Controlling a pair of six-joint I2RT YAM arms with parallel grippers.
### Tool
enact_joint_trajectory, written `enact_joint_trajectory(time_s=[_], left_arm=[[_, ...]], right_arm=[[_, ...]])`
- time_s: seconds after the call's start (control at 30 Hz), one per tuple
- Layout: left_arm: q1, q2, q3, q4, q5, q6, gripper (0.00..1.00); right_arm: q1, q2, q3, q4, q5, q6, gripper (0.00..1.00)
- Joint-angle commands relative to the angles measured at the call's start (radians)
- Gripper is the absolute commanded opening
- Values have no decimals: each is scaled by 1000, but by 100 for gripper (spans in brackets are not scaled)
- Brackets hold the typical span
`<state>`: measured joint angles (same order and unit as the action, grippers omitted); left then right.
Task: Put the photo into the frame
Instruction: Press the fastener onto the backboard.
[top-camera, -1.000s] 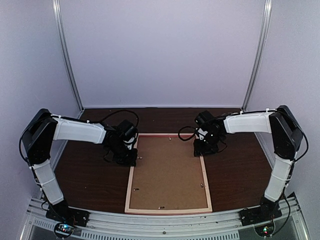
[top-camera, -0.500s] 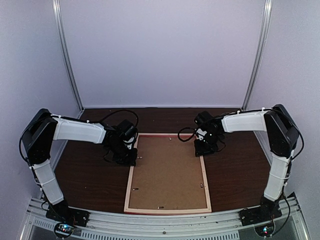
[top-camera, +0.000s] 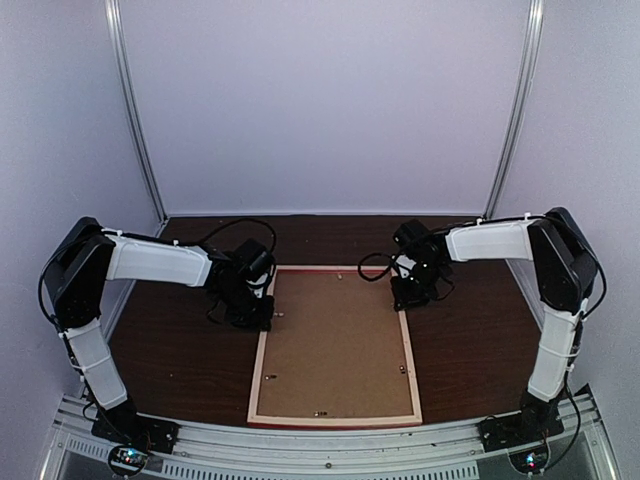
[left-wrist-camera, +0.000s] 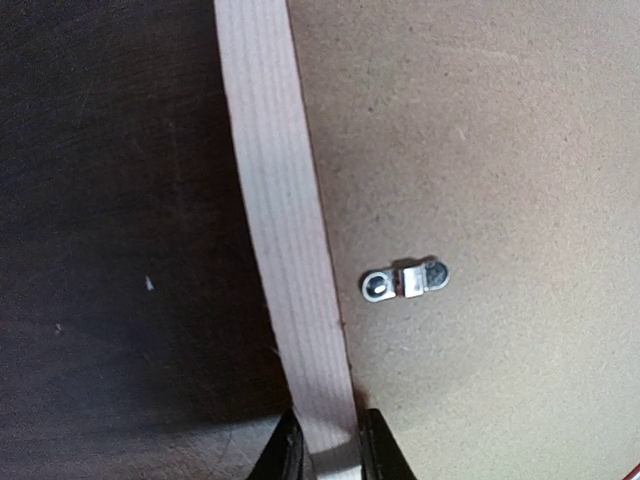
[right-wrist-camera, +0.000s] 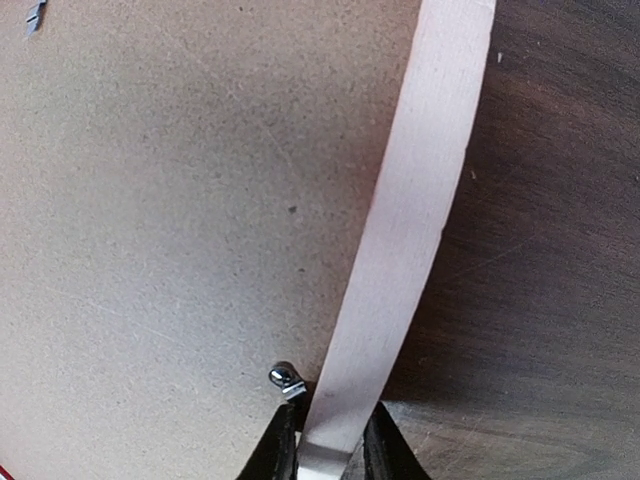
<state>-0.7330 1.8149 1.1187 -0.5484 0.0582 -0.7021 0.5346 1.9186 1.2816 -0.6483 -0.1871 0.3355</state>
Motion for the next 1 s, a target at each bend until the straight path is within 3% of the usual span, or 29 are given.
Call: enact_joint_trajectory(time_s=[0.0,0.13,0.3,0.47,0.7,0.97], left_arm=[[0,23,-1,-8,-4,44,16],[0,21,-1,-10,-7,46,16],[0,21,5,-12,-12,39,16],[0,17,6,-10,-25,24,16],[0,9,-7,13,-43,-1,15],[0,1,-8,47,-97,-29,14]], right_arm=[[-29,62,23,29,-14,-45,20],[-53,59,32,34,-82,-61,23],[-71,12,16,36,-162,-59,46],[-71,-46,-14,24,-171,-45,57],[-47,-192,-156,24,-134,18,65],[88,-401,-357,14,-36,155,69]])
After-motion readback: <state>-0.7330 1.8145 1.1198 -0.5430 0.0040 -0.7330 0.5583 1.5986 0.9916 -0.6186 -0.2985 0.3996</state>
